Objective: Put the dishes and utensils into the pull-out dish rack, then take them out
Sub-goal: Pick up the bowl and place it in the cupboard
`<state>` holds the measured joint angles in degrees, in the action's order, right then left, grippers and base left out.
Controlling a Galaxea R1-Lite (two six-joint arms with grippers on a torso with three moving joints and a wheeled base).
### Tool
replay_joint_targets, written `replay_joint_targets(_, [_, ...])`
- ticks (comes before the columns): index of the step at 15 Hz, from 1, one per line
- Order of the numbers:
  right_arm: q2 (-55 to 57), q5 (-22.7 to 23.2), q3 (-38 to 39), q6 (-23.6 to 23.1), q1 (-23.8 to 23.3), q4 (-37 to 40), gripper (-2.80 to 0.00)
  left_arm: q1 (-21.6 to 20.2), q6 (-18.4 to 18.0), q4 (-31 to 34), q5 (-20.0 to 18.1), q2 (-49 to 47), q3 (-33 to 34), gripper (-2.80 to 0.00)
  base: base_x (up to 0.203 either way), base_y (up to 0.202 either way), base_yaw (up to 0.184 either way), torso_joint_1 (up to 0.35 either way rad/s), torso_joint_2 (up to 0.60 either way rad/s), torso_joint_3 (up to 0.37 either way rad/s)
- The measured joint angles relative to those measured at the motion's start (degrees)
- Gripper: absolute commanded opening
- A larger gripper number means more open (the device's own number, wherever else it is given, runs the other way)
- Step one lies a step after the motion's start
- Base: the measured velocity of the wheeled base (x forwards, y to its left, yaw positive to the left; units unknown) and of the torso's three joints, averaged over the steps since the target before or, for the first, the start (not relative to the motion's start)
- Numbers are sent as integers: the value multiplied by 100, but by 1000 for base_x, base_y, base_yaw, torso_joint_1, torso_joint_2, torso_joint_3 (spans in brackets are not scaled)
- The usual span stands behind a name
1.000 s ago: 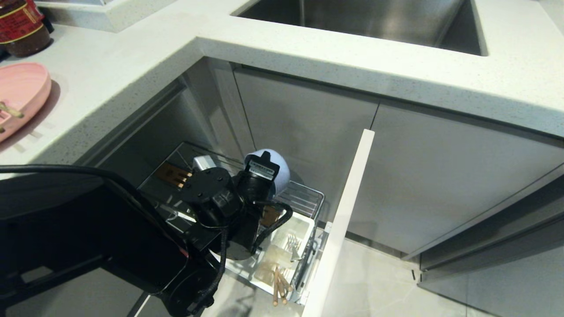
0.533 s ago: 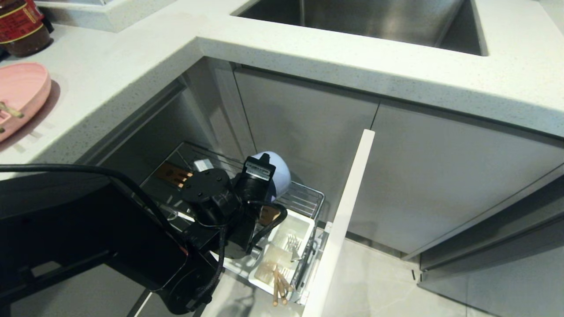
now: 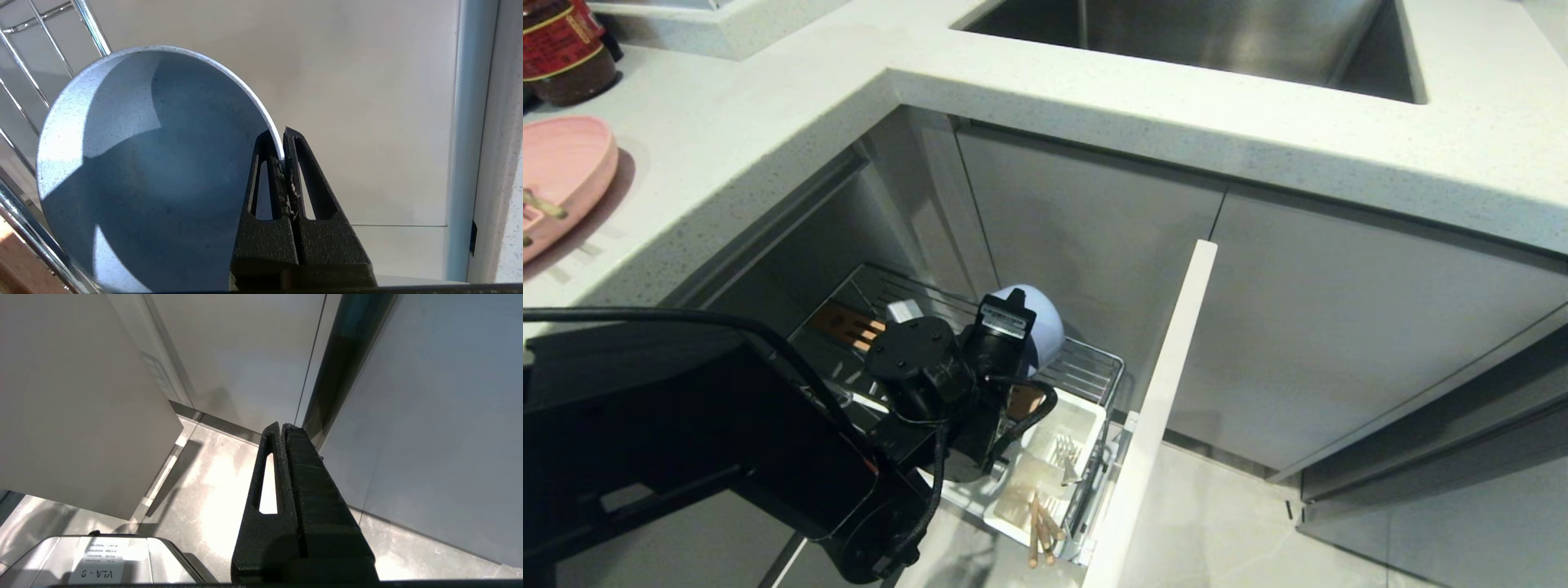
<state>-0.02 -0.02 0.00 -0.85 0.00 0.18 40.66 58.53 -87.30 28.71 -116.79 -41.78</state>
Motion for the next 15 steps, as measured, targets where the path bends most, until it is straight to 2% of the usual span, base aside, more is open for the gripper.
replay_joint_targets(10, [0,2,0,0,0,0,-280,16,-44,20,30,-141,-23,-280,0,0,0,0,0,0])
replay_joint_targets(11, [0,0,0,0,-1,0,-280,18,-60,18,29,-143,-23,0,0,0,0,0,0,0])
replay_joint_targets(15, [0,0,0,0,-2,0,-280,63,-68,105,199,-135,-48,0,0,0,0,0,0,0])
